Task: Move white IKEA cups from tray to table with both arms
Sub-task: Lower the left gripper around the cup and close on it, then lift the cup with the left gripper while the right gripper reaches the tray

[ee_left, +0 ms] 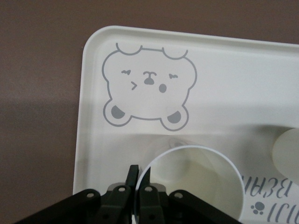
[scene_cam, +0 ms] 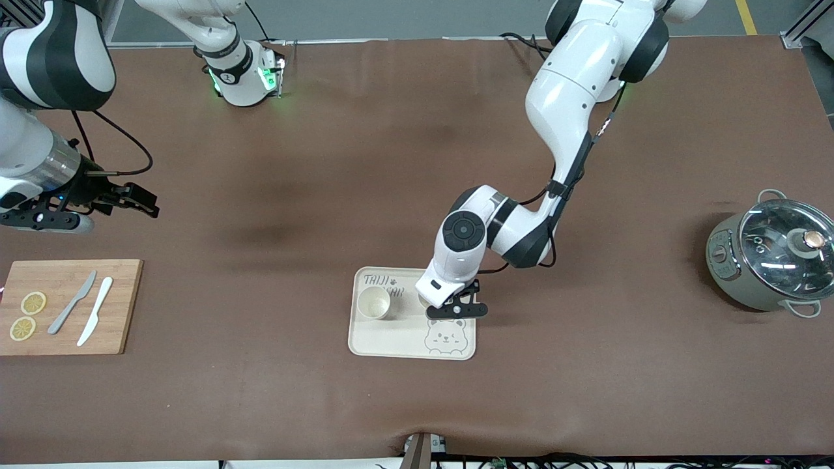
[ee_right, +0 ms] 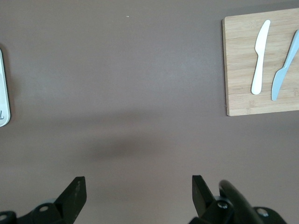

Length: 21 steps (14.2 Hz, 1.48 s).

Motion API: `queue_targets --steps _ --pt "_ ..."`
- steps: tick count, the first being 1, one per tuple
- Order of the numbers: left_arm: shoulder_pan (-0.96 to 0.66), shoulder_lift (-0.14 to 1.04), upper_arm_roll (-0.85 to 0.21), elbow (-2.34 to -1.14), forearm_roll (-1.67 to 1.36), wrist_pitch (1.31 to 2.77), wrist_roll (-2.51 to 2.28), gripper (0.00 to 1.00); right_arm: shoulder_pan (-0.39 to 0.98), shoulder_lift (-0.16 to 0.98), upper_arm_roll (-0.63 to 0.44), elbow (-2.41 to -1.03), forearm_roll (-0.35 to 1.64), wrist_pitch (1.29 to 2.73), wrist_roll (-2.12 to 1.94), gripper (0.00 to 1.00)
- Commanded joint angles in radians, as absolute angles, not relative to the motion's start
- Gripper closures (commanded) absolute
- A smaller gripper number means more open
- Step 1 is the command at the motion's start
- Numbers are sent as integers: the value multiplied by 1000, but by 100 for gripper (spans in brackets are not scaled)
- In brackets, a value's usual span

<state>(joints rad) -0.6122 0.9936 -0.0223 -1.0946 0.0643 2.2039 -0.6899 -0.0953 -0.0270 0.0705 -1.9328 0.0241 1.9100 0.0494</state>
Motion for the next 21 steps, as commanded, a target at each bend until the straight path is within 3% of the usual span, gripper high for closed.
queue_targets --steps 1,13,17,21 --pt "-612 997 -14 -1065 75 2143 -663 100 -91 -46 67 -1950 11 1913 49 0" --pt "-578 802 -14 -1152 75 1940 -584 100 -89 -45 68 -1942 11 1919 51 0" --pt "-514 680 -29 -1306 77 1976 -505 100 -26 -31 69 -1914 12 1919 170 0" --pt "-451 543 -46 -1583 75 2203 -437 100 102 8 69 -1885 17 1962 418 0"
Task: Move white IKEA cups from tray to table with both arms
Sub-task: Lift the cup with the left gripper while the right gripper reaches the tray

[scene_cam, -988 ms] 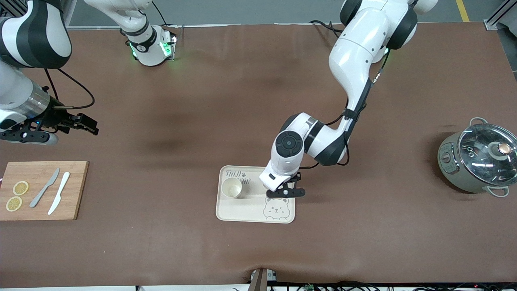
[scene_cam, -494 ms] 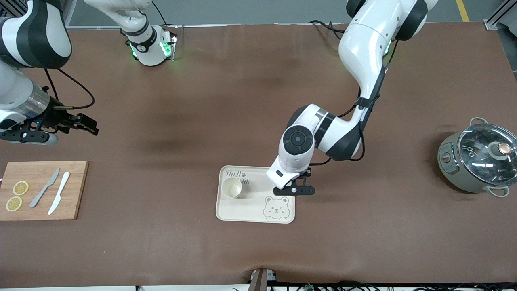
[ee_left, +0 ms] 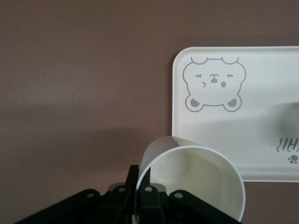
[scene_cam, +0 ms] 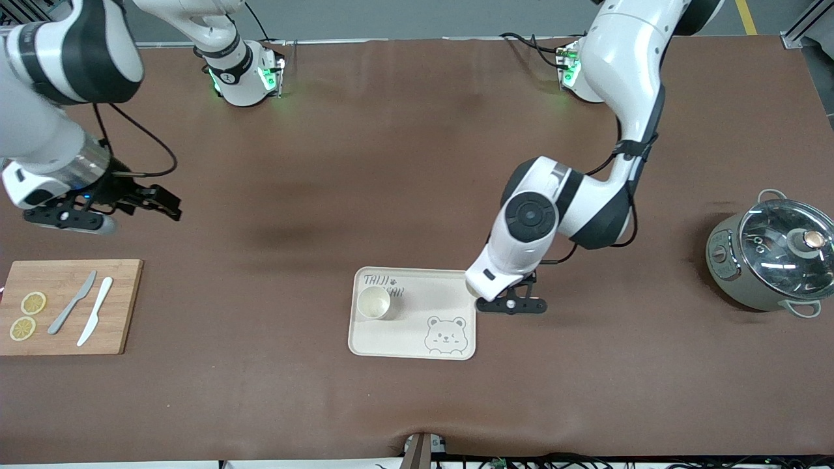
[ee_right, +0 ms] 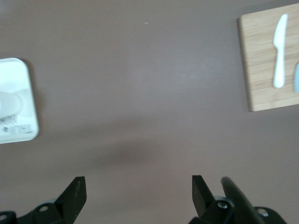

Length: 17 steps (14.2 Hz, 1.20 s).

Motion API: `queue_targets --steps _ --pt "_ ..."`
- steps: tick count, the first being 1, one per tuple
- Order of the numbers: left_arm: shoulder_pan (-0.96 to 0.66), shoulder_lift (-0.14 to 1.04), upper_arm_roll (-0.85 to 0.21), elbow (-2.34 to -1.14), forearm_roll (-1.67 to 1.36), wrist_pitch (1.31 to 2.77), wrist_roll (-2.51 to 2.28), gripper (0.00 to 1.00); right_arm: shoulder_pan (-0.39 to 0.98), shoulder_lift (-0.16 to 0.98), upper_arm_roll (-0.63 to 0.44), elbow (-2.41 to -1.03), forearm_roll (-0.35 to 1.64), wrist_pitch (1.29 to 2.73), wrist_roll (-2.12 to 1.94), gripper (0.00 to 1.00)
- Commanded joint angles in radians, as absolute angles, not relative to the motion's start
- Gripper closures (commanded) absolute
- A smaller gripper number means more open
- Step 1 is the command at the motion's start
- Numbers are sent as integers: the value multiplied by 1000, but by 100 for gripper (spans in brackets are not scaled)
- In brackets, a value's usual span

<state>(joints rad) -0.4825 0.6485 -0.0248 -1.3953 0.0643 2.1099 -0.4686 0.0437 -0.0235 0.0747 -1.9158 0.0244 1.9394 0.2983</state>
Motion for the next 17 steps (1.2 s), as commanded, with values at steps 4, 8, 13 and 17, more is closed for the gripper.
queue_targets --steps 4,8,13,17 --pt "-397 471 -60 -1733 74 2296 -347 100 262 127 67 -1835 14 2086 687 0" --pt "-250 402 -167 -1909 74 2440 -278 100 377 303 66 -1717 -15 2160 905 0" --pt "-114 315 -248 -2071 75 2509 -190 100 426 465 66 -1594 -107 2190 1038 0" --pt "-42 246 -253 -2190 74 2561 -91 100 439 534 63 -1580 -110 2275 1078 0"
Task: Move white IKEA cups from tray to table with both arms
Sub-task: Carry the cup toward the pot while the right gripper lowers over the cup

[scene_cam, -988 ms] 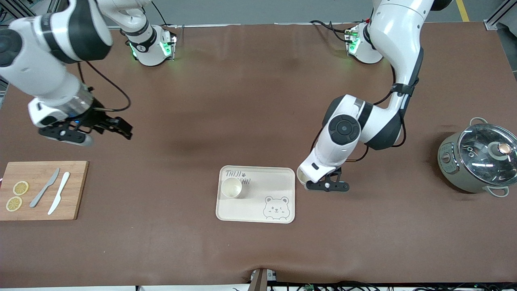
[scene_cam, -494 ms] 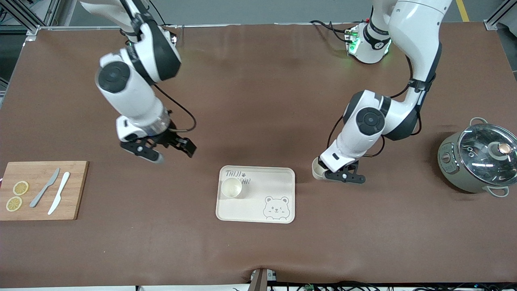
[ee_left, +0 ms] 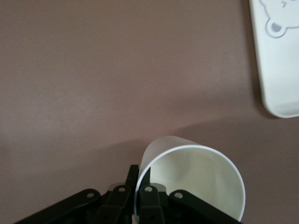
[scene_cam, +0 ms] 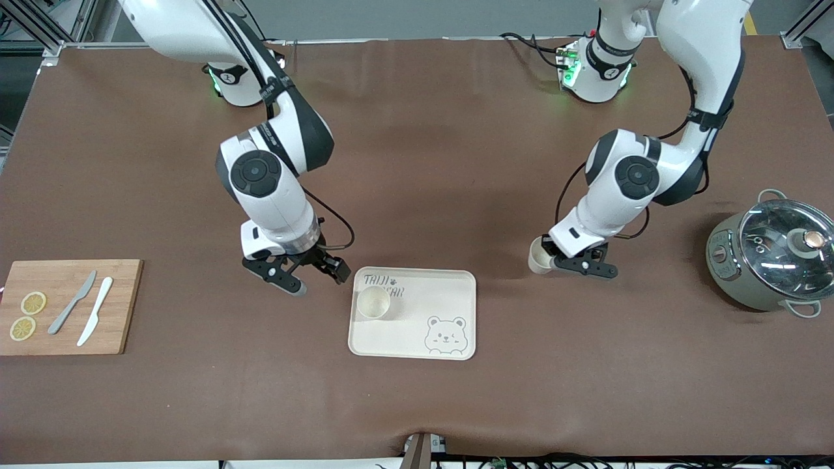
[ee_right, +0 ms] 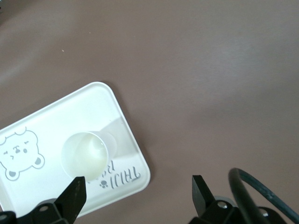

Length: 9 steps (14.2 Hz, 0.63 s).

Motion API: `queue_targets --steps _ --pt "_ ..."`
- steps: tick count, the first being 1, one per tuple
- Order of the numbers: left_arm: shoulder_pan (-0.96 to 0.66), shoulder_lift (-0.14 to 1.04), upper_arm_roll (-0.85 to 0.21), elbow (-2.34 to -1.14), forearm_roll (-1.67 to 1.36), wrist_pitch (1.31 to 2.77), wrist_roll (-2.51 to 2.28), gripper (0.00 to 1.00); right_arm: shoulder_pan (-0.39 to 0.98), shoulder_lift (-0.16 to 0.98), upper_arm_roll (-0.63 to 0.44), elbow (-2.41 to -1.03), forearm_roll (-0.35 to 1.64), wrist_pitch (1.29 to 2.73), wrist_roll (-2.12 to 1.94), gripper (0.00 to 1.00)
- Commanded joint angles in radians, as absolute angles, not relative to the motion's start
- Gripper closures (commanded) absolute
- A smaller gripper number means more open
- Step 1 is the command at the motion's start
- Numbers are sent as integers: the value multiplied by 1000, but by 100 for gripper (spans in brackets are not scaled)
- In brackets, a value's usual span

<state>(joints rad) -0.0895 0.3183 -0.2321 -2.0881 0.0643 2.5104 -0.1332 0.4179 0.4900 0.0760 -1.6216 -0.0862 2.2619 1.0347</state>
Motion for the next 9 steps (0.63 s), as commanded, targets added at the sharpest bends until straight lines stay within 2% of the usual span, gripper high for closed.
queue_targets --steps 1,4,9 --pt "-16 236 -255 -2225 74 2595 -69 100 442 555 61 -1562 -110 2276 1097 0" --pt "69 219 -303 -2316 75 2684 -16 100 459 616 61 -1522 -170 2283 1178 0" --pt "288 195 -442 -2440 74 2790 92 100 494 693 60 -1471 -198 2313 1265 0"
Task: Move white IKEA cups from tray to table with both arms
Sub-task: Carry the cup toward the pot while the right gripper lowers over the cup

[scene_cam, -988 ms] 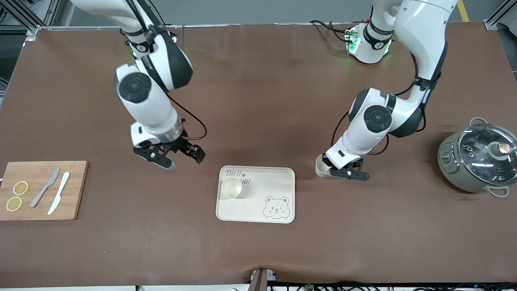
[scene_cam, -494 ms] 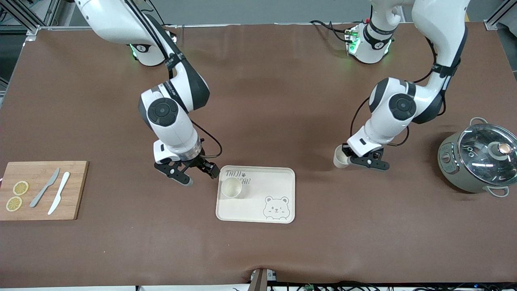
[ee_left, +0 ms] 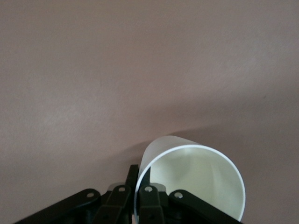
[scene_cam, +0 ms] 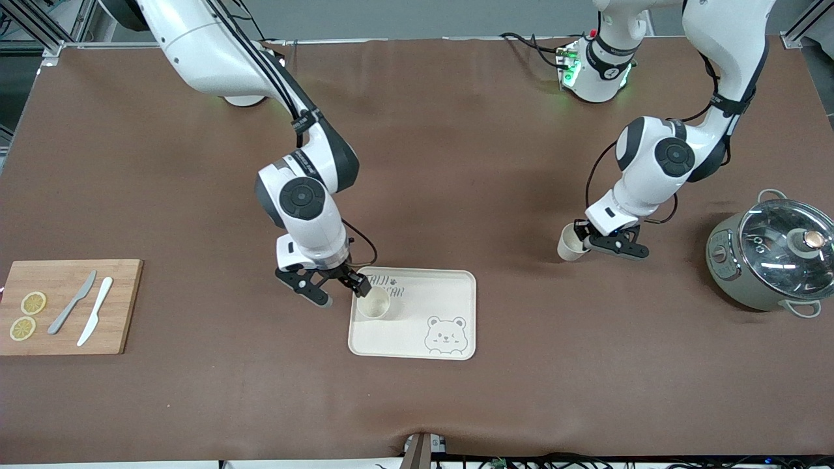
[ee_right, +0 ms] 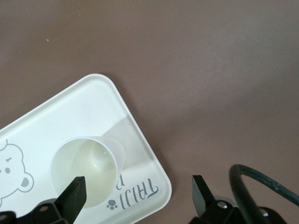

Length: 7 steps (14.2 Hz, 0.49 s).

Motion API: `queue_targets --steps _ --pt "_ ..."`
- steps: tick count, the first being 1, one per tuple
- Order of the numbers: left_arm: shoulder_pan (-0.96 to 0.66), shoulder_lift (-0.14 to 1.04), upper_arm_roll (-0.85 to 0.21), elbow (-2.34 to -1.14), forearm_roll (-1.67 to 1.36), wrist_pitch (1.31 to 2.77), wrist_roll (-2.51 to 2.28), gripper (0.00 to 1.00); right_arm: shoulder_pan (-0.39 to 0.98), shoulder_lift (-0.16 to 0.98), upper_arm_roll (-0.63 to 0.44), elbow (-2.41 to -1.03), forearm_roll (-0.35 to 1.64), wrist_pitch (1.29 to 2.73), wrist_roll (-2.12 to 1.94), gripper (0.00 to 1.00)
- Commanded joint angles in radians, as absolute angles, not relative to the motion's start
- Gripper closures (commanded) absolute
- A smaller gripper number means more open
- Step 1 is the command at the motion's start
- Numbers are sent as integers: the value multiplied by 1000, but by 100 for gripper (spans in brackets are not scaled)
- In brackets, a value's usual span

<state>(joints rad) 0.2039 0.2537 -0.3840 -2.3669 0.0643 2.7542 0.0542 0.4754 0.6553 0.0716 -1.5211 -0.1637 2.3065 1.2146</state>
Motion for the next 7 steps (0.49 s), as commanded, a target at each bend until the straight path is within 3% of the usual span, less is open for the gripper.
queue_targets --steps 1,7 --pt "319 183 -457 -2463 74 2801 118 100 498 698 61 -1471 -201 2322 1272 0" --pt "351 85 -466 -2571 74 2806 160 100 502 725 54 -1473 -210 2353 1275 0"
